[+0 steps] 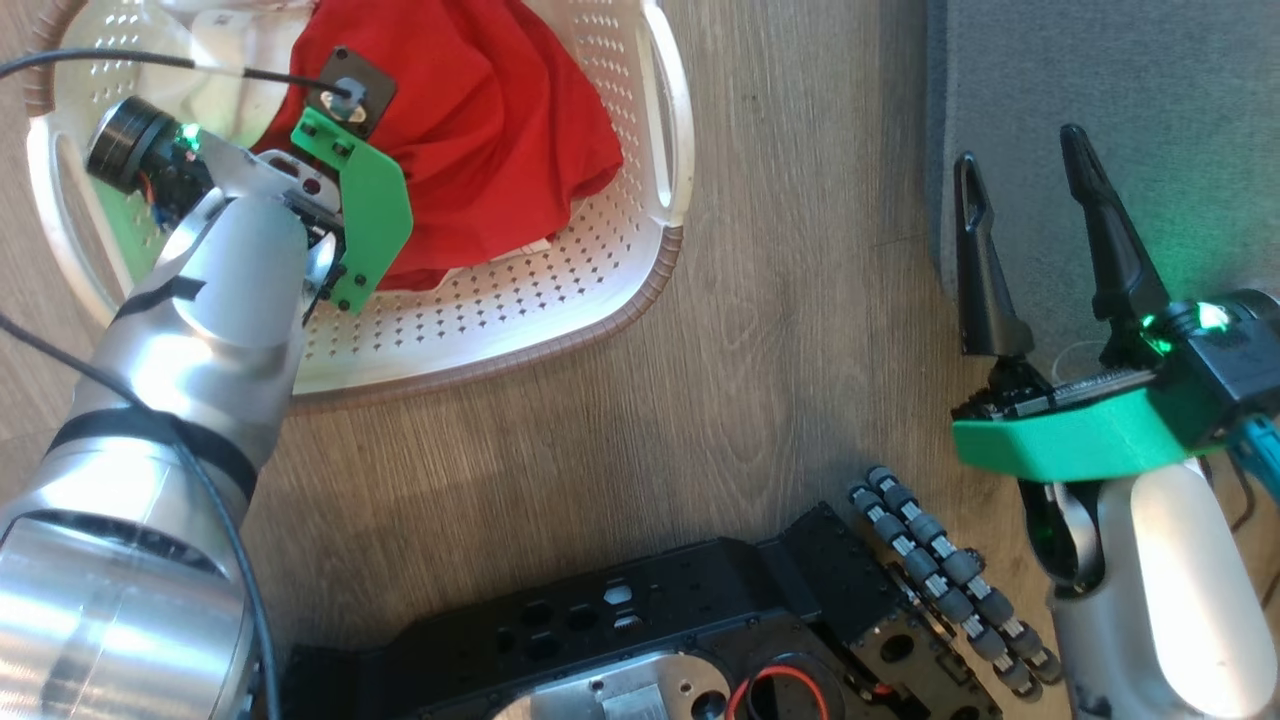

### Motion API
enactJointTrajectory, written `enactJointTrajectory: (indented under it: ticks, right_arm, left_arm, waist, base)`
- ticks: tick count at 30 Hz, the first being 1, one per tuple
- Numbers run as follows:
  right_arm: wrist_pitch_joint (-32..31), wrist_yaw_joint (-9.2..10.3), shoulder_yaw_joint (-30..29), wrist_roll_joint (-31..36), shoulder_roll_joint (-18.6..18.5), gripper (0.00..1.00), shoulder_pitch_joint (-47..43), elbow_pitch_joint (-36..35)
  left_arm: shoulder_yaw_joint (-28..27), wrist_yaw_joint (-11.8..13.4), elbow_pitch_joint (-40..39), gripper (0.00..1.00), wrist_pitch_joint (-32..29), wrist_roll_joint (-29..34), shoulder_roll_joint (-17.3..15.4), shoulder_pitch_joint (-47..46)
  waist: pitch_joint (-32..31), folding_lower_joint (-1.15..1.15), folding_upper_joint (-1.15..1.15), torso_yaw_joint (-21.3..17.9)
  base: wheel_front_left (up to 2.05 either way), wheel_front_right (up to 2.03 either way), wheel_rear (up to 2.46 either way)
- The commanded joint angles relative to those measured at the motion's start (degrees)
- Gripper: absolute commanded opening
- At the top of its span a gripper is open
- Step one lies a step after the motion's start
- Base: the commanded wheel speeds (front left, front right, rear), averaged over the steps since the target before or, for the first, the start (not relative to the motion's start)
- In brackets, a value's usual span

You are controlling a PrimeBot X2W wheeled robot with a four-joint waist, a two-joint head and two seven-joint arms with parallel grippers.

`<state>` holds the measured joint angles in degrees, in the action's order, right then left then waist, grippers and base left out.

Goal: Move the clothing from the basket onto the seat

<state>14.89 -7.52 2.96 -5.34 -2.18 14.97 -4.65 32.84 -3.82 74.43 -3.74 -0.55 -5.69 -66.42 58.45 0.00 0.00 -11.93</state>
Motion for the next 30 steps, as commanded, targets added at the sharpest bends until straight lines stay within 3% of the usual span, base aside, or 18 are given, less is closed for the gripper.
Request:
enactJointTrajectory:
  ticks: [1,9,24,30]
  right_arm:
    - [0.1,0.03,0.8,-0.7,-0.7,1.0,-0.2,-0.6]
    - [0.1,0.03,0.7,-1.2,-0.7,1.0,4.0,1.6]
    - [0.1,0.03,1.7,-0.9,-0.7,1.0,2.7,8.8]
    - [0.1,0.03,1.3,0.2,-0.7,1.0,1.2,11.0]
  left_arm:
    - [-1.4,0.4,-0.5,0.0,1.1,-1.0,-1.9,2.5]
    - [-2.1,1.5,-0.5,0.0,8.7,-2.6,-2.6,3.6]
    - [-4.9,2.9,-0.9,0.0,18.1,-8.2,-0.6,14.7]
    - [-7.5,3.4,-8.7,0.0,18.7,-11.1,0.3,19.6]
  waist:
    - [-0.5,0.0,0.0,-0.2]
    - [-3.9,0.0,0.0,-0.3]
    - [-23.9,0.0,0.0,1.2]
    - [-30.2,0.0,0.0,3.2]
  base:
    - [0.0,0.0,0.0]
    - [0.0,0.0,0.0]
    - [0.0,0.0,0.0]
    - [0.0,0.0,0.0]
